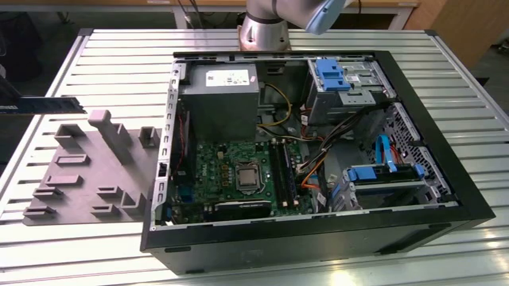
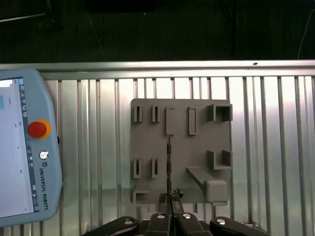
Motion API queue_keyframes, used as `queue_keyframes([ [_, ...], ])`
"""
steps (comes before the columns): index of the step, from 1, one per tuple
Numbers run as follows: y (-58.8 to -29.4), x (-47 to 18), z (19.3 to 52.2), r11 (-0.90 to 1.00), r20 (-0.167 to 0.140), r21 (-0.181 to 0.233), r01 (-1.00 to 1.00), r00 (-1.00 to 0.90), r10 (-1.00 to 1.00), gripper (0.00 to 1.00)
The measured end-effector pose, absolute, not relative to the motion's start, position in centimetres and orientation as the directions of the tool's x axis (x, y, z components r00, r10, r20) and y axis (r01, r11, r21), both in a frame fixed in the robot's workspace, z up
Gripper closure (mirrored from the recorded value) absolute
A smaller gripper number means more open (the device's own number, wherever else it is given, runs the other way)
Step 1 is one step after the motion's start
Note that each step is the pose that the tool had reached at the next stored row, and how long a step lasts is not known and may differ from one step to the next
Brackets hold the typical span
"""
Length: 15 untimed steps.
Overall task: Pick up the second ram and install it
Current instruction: 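Pick up the second ram and move it above second insertion slot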
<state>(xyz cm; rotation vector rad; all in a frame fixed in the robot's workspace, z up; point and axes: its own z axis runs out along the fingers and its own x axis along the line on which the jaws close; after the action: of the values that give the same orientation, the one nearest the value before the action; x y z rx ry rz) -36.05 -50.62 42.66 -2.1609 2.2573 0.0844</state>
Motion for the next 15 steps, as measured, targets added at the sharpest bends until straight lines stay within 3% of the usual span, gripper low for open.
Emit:
queue_keyframes([
  [15,-50.63,-35.04,42.65,0.043,-0.049,0.028,-0.999,-0.044,-0.998,0.89],
])
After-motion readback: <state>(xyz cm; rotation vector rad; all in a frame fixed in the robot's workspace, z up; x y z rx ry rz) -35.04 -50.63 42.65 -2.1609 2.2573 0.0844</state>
